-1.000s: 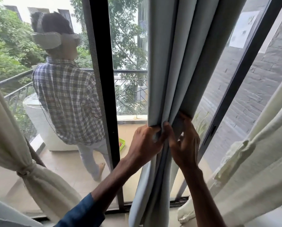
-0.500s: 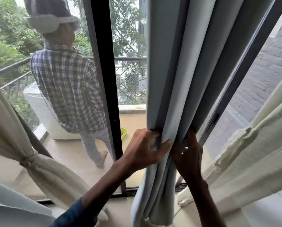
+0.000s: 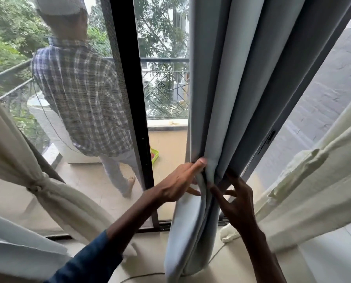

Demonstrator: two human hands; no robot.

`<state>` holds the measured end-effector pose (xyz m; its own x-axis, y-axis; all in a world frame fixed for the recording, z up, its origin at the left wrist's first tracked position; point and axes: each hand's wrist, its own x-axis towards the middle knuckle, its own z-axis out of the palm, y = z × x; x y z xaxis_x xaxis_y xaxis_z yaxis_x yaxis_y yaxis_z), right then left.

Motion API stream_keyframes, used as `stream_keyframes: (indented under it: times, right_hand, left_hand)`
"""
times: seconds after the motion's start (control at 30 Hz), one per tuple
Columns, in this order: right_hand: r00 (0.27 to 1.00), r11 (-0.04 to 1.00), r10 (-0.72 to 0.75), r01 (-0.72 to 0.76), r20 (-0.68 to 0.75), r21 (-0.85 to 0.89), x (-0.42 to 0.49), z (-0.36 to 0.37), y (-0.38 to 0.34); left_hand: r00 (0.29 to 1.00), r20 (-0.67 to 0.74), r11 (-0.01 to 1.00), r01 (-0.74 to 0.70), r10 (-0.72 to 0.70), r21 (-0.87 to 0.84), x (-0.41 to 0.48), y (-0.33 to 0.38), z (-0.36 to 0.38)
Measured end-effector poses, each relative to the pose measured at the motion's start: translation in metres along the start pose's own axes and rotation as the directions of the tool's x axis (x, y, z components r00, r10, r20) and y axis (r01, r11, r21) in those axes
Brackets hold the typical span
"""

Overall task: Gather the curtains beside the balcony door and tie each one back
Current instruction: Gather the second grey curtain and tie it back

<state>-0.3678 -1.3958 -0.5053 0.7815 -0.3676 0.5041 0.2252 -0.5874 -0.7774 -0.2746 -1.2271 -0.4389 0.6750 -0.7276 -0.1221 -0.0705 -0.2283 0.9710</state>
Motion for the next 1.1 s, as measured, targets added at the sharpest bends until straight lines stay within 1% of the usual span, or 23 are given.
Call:
stream_keyframes:
  times: [0.03,0.1,0.2,0.3,0.37,0.47,0.5,0.6,0.67,0.73,0.8,0.9,0.97,1.03,1.1]
  right_hand:
    - [1.000,1.000,-0.013,0.013,0.021,-0.022,0.001,0.001,-0.002]
    - [0.999,0.996,-0.032,0.032,0.003,-0.088,0.004,0.007,-0.005]
    - [0.999,0.993,-0.054,0.053,0.000,-0.103,0.010,0.012,-0.005]
    - [0.999,0.999,-0.032,0.033,0.029,-0.043,0.015,0.011,-0.001]
    - [0.999,0.998,-0.026,0.028,0.024,-0.060,0.016,0.014,0.001]
    - [0.999,0.982,-0.035,0.031,-0.018,-0.188,0.016,0.026,0.007]
    - [0.999,0.978,-0.032,0.022,-0.043,-0.208,0.016,0.029,0.009]
    - [0.994,0.975,-0.015,-0.011,-0.113,-0.224,0.019,0.027,0.015]
    - [0.990,0.967,-0.004,-0.032,-0.143,-0.253,0.018,0.020,0.015]
    - [0.988,0.954,-0.010,-0.036,-0.152,-0.297,0.013,0.014,0.013]
    - [0.992,0.959,-0.007,-0.029,-0.126,-0.282,0.006,0.017,0.008]
    - [0.994,0.962,-0.073,0.048,-0.082,-0.270,-0.003,0.031,0.000]
    - [0.992,0.958,-0.117,0.100,-0.046,-0.268,-0.008,0.037,-0.003]
    - [0.993,0.977,-0.117,0.117,0.010,-0.176,-0.011,0.036,-0.006]
    - [0.998,0.998,-0.054,0.055,0.042,-0.036,-0.012,0.031,-0.009]
  left_hand:
    - [0.997,0.043,0.997,0.064,-0.063,-0.031,0.001,0.004,0.000]
    - [0.988,0.113,0.995,0.101,-0.100,-0.004,-0.001,0.013,0.001]
    - [0.988,0.144,0.986,0.034,-0.058,0.161,-0.002,0.021,-0.004]
    - [0.992,0.122,0.979,-0.003,-0.022,0.204,-0.003,0.017,-0.012]
    - [0.992,0.128,0.965,-0.043,0.010,0.260,-0.004,0.013,-0.014]
    - [0.986,0.094,0.891,-0.165,0.138,0.423,-0.006,0.014,-0.010]
    - [0.983,0.073,0.867,-0.184,0.169,0.463,-0.005,0.012,-0.007]
    - [0.967,-0.040,0.807,-0.187,0.252,0.560,0.001,0.000,-0.007]
    - [0.947,-0.118,0.762,-0.163,0.300,0.627,0.004,-0.009,-0.013]
    - [0.929,-0.140,0.749,-0.180,0.343,0.638,0.003,-0.013,-0.016]
    - [0.937,-0.138,0.762,-0.170,0.322,0.625,0.000,-0.013,-0.012]
    - [0.951,-0.118,0.794,-0.167,0.286,0.584,-0.001,-0.013,0.006]
    - [0.943,-0.158,0.832,-0.168,0.291,0.528,-0.003,-0.011,0.013]
    - [0.932,-0.192,0.866,-0.190,0.306,0.462,-0.006,-0.008,0.012]
    - [0.929,-0.194,0.865,-0.196,0.314,0.462,-0.008,-0.006,0.011]
